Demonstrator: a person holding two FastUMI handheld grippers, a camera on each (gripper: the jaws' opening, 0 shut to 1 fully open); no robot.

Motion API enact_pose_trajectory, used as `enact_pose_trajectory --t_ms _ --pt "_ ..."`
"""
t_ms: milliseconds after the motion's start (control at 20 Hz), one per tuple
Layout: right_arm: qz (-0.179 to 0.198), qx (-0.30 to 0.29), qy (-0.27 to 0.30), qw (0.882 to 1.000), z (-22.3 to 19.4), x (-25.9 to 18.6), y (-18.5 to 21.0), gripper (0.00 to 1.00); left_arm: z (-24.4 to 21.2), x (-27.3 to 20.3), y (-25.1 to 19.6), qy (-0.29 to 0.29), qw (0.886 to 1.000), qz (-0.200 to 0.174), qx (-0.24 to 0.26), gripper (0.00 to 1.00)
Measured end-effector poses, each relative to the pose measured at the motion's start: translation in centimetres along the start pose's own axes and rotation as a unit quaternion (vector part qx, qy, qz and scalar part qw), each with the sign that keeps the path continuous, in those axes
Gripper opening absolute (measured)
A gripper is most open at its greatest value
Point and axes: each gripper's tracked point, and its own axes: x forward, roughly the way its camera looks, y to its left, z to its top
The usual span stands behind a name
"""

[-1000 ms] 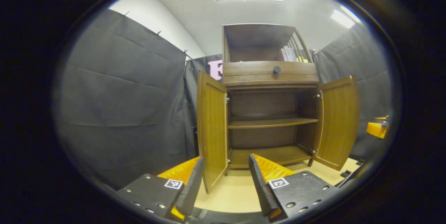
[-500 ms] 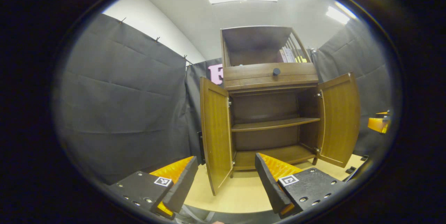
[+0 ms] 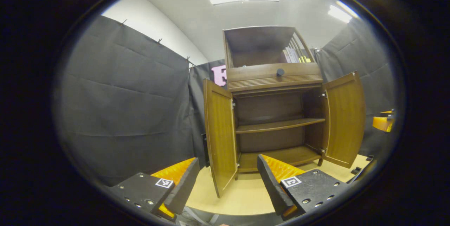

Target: Open the right door of the double-door shoe cabinet with the right hand, and open the left door with the left hand.

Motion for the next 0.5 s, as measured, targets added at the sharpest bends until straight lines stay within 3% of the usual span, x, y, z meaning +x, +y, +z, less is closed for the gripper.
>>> enact_pose_trajectory --t_ms 150,200,250,500 --pt "0.0 0.0 -0.002 1.0 0.13 0.32 0.15 0.93 0.03 0.11 -0.05 0.0 1.0 -0.002 0.002 0.99" --pt "0.0 0.0 -0.003 1.0 0.14 0.28 0.21 0.93 0.16 0.08 -0.02 -0.001 1.0 -0.002 0.004 0.94" --pt "0.0 -0.001 -0.004 1.0 0.19 0.3 0.28 0.93 0.15 0.11 -0.11 -0.002 1.0 -0.003 0.006 0.99" --pt "0.0 -0.003 -0.005 1.0 0.14 0.64 0.56 0.91 0.3 0.11 -0.13 -0.004 1.0 -0.006 0.008 0.99"
